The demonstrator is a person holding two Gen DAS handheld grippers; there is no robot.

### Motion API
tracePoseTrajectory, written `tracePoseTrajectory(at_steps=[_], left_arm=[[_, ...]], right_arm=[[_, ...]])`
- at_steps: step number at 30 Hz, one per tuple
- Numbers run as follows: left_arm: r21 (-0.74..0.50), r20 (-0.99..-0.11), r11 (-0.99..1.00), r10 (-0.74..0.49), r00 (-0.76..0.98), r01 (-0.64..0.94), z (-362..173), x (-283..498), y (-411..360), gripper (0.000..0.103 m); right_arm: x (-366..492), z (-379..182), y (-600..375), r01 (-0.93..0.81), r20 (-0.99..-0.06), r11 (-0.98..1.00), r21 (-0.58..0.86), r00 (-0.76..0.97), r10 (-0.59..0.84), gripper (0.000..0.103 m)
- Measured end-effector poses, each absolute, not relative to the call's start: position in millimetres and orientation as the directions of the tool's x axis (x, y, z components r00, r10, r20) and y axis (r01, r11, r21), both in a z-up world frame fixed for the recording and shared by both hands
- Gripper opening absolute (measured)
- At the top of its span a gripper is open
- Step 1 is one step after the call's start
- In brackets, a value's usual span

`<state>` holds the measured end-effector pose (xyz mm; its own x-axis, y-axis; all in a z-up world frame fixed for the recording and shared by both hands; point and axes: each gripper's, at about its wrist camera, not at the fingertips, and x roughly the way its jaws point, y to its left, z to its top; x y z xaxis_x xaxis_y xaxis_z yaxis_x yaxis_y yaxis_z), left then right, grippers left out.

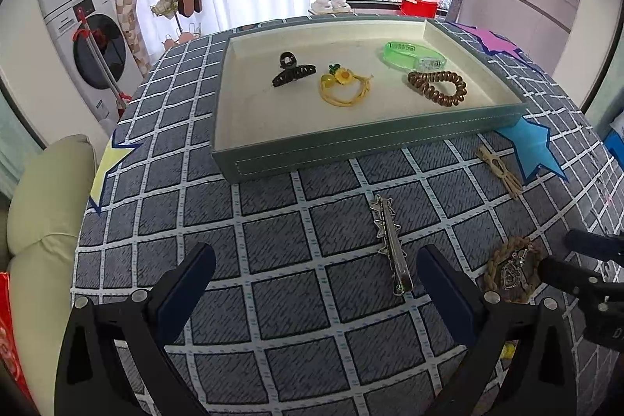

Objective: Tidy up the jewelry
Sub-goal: 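Grasp the silver hairpin with the left tool while the right tool grasps the braided heart bracelet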

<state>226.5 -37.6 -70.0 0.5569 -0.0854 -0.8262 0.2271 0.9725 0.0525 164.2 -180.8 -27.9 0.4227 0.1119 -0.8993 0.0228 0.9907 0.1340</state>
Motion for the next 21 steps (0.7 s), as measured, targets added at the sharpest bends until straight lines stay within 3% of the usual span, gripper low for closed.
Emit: tracePoseTrajectory(at_steps=[12,16,21], left_arm=[[0.082,-0.834,0.962,-0.076,0.546,0.259,-81,231,-54,0.103],[0.065,-0.836,0.958,-0.1,0.54,0.278,-79,229,-56,0.091],[0.057,-0.834,0.949,-0.126,0.538,0.311,-77,226,-61,0.078]], right_arm=[[163,-29,-149,-0.093,-0.901,0.996,-0.001,0.431,0.039,0.036],[163,-29,-148,-0.097,-0.902,0.995,0.008,0.429,0.049,0.03],[160,-29,-140,-0.118,-0.9,0.993,0.002,0.433,0.053,0.011]])
